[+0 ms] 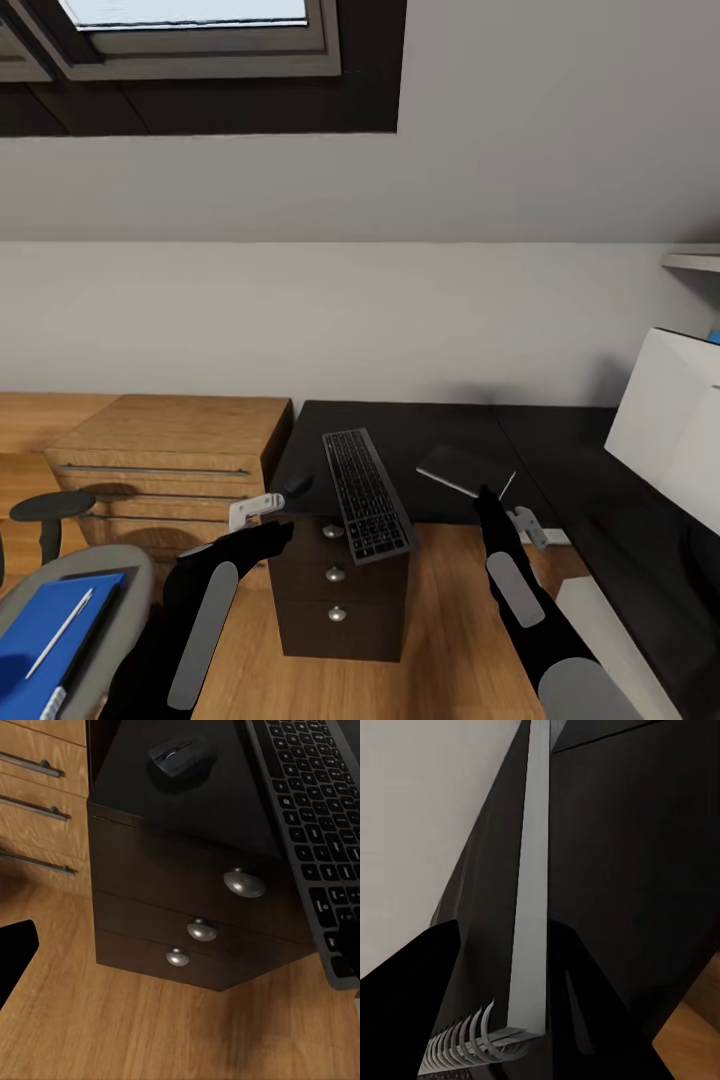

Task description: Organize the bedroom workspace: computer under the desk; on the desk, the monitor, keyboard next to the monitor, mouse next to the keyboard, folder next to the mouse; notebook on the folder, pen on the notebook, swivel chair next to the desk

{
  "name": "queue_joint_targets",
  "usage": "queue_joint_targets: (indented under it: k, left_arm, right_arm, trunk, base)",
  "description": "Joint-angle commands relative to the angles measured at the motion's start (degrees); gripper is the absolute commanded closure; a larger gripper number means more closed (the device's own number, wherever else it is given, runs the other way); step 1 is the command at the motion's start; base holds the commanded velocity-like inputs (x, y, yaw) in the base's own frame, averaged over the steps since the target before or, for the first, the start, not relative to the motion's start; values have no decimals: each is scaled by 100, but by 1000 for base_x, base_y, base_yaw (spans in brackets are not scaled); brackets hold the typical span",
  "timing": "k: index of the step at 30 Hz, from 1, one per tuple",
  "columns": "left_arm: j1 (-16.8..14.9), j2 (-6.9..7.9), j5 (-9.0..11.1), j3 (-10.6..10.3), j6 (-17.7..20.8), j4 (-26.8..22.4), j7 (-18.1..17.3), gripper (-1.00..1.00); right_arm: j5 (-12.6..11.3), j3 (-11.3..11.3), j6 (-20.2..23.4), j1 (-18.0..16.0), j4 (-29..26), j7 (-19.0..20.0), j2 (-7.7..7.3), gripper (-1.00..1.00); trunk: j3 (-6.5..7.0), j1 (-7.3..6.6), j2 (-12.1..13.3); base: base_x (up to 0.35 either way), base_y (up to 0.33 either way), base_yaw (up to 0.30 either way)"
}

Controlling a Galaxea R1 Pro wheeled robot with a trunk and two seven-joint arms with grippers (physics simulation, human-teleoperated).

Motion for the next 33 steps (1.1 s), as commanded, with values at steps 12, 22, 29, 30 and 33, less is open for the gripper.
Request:
queue_joint_targets:
  k: [12,22,29,30,33]
  left_arm:
    - [-3,0,60,0,9,2,56,-100]
    - [-5,0,54,-6,-8,-3,70,-100]
    - [-1,0,51,-6,-12,-5,74,-100]
    - [-3,0,51,-6,-12,-5,74,-100]
    - [-2,0,51,-7,-12,0,74,-100]
  right_arm:
    - [-354,-437,16,-3,-2,-24,-9,100]
    - [-501,-480,29,-3,2,-28,-9,100]
    - [-485,-457,30,-3,4,-23,-10,100]
    - [-484,-457,30,-3,6,-22,-10,100]
    - [-480,-455,34,-3,9,-22,-9,100]
  trunk:
    - [-222,264,-487]
    - [-402,484,-888]
    - [-492,594,-1088]
    - [-492,594,-1088]
    - [-492,594,-1088]
  base:
    - [0,0,0]
    - [0,0,0]
    - [0,0,0]
    - [0,0,0]
    - [0,0,0]
